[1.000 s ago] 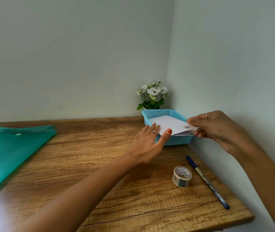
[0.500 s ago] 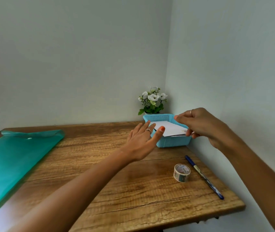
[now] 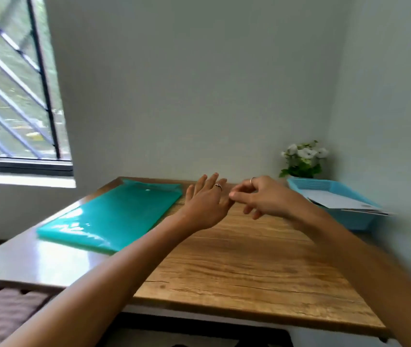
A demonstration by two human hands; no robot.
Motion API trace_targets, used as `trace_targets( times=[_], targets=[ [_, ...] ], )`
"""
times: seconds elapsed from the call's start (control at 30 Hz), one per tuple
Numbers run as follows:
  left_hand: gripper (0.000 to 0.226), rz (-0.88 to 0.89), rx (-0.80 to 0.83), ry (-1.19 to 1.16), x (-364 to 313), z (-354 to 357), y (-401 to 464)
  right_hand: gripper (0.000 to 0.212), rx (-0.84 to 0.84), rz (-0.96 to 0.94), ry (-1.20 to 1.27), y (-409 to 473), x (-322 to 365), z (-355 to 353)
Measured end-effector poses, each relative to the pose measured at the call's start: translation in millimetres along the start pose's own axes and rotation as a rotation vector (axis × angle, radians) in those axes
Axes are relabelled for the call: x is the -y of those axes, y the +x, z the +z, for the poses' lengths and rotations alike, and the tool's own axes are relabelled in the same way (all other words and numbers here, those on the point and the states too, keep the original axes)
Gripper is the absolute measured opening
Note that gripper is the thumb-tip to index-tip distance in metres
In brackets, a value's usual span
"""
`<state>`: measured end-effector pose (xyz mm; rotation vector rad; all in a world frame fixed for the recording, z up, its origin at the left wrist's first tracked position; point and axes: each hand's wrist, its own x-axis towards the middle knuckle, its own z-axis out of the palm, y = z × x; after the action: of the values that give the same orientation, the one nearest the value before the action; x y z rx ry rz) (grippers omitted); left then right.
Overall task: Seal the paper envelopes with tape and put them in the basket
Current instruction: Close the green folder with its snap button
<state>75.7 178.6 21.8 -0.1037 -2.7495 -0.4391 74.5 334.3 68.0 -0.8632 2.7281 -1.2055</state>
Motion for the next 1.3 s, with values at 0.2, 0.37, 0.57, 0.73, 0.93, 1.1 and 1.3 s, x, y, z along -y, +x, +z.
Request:
trace_targets(
  times=[0.2, 0.37, 0.57, 0.73, 0.93, 1.1, 1.3],
  targets=[
    [0.046, -0.182, -0.144, 0.009, 96, -39, -9, 0.032, 0.055, -0.093, -0.06, 61, 19, 58],
    [0.051, -0.313, -0.033, 0.197, 172, -60, -6, 0.036, 0.037, -0.195, -0.218, 118, 29, 95],
    [0.09, -0.313, 0.125, 0.277, 205, -50, 9, 0.04, -0.019, -0.37, -0.379, 184, 34, 137],
    [0.102, -0.289, 0.175, 0.274, 214, -37, 25, 0.048, -0.032, -0.414, -0.555, 232, 29, 171],
    [0.107, -0.335, 0.285, 0.215, 228, -18, 26, 0.03, -0.002, -0.391, -0.614, 258, 20, 186],
    [0.105, -0.439, 0.318, 0.149, 229, -5, 17, 0.026, 0.018, -0.467, -0.624, 263, 12, 189],
    [0.102, -0.49, 0.282, 0.19, 215, 1, 10, 0.028, 0.007, -0.537, -0.615, 262, 8, 197]
  ],
)
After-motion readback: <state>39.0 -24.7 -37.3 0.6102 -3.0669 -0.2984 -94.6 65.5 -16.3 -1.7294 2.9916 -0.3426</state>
